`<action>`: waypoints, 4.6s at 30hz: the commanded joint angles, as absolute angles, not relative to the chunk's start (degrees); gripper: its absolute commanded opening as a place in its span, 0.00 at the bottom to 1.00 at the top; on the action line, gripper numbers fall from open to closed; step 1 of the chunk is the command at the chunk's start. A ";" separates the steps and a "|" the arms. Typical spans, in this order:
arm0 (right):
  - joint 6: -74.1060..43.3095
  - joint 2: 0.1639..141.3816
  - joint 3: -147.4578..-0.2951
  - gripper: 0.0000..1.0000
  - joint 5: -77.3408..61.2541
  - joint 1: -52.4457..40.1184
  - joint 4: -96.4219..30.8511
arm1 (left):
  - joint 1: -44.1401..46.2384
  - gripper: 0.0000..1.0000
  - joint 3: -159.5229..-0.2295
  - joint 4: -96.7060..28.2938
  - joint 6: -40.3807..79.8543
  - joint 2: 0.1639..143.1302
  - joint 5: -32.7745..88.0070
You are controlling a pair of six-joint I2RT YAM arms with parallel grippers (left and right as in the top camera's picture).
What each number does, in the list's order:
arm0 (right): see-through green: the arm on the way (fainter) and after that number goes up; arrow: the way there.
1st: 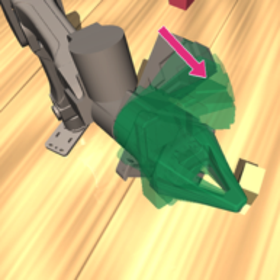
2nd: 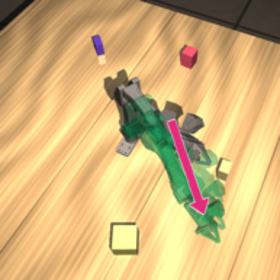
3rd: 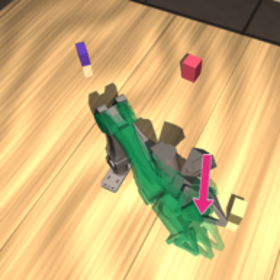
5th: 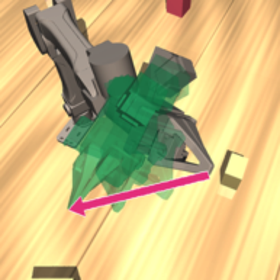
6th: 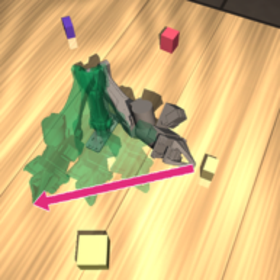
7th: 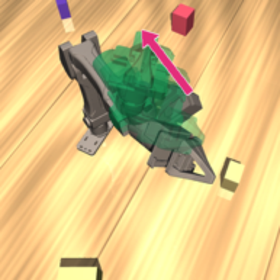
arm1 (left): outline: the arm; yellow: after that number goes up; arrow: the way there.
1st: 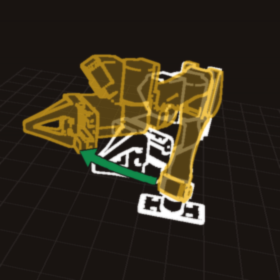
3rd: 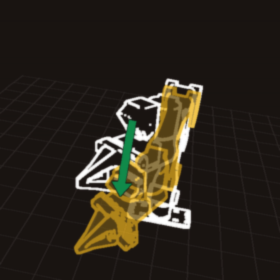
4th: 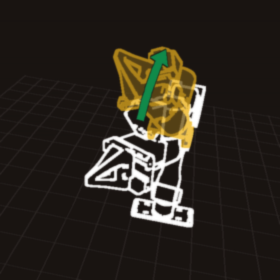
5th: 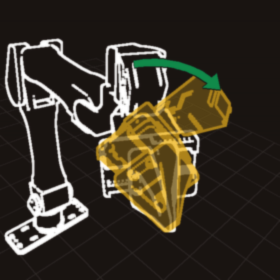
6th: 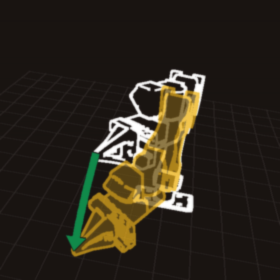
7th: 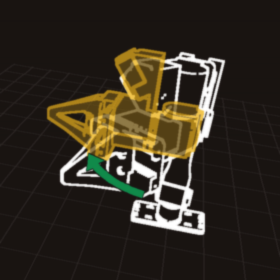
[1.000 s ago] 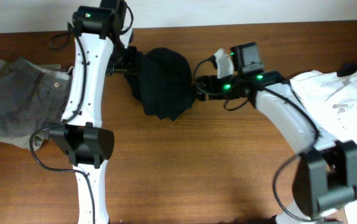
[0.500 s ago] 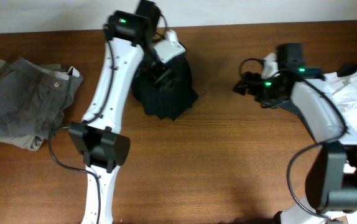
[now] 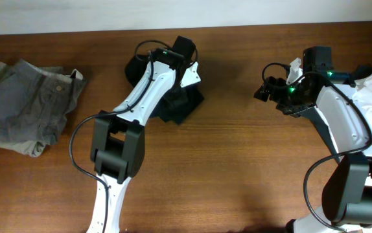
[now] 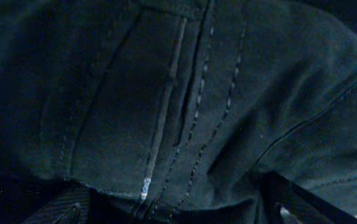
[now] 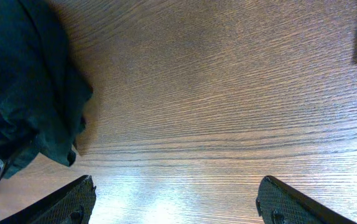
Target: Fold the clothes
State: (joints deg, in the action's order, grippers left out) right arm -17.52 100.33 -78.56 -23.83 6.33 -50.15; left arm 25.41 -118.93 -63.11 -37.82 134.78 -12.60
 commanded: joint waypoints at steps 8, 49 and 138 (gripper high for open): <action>-15.62 99.31 -78.70 0.87 -24.67 6.00 -50.52 | 17.28 0.00 -119.37 -64.49 -20.51 132.75 -13.91; -38.24 125.93 -78.70 0.04 -30.20 -28.12 1.08 | -3.16 0.00 -123.59 -73.41 -6.04 116.42 9.32; -7.79 99.04 -79.07 0.74 -13.21 -0.32 -40.91 | -5.52 0.00 -102.35 -61.30 -12.10 103.88 67.79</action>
State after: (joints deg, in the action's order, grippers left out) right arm -10.22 99.63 -79.13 -12.45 -0.80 -41.93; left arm -6.02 -93.73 -60.14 -8.19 108.09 64.69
